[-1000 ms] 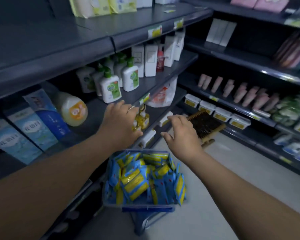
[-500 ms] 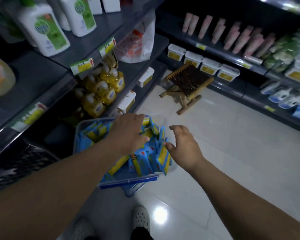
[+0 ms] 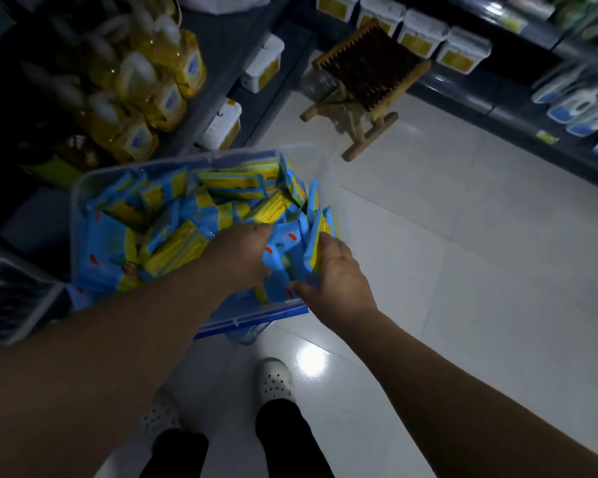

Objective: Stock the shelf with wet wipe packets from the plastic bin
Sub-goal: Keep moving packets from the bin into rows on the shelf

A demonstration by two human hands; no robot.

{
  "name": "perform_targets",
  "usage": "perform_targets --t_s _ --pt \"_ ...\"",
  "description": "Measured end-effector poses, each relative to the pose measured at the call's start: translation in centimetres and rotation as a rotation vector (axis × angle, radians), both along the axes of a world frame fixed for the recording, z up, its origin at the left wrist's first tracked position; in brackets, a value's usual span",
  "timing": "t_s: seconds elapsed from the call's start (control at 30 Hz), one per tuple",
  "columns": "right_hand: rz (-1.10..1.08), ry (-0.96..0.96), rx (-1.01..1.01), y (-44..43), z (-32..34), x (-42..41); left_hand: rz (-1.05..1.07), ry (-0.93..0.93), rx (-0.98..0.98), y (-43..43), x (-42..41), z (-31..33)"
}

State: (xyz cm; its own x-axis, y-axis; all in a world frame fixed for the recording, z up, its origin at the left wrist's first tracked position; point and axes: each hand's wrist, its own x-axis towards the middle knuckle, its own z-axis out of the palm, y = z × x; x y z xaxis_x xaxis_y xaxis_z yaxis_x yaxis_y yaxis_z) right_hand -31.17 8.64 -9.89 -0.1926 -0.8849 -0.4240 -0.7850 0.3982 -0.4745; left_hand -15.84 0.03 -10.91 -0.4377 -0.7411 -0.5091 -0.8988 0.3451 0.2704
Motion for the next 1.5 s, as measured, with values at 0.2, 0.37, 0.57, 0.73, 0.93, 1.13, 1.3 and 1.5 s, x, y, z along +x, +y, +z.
perform_targets --t_s 0.2,0.37,0.57,0.73,0.93,1.13,1.3,1.5 --pt "-0.009 0.108 -0.024 0.7 -1.6 0.3 -0.004 -0.010 -0.038 0.7 0.6 -3.1" --pt "-0.153 0.036 -0.111 0.4 0.5 0.6 -0.068 0.010 -0.043 1.3 2.1 -1.3" --pt "-0.305 -0.211 -0.354 -1.8 7.0 2.8 0.095 0.135 -0.105 -1.1 4.3 6.2" --pt "-0.416 -0.460 -0.415 -4.4 13.1 4.6 0.195 0.133 -0.347 -2.3 6.5 14.4" --pt "-0.395 -0.618 -0.486 -6.5 21.0 6.5 0.276 0.408 -0.344 -2.8 9.6 24.2" --pt "-0.304 -0.679 -0.601 -7.9 29.9 7.9 0.381 0.588 -0.459 -2.5 11.0 34.1" --pt "-0.207 -0.703 -0.716 -8.7 37.1 9.7 0.450 0.683 -0.512 -1.2 12.5 41.8" --pt "-0.059 -0.808 -0.816 -8.7 44.2 13.8 0.706 0.815 -0.741 0.8 16.7 48.8"
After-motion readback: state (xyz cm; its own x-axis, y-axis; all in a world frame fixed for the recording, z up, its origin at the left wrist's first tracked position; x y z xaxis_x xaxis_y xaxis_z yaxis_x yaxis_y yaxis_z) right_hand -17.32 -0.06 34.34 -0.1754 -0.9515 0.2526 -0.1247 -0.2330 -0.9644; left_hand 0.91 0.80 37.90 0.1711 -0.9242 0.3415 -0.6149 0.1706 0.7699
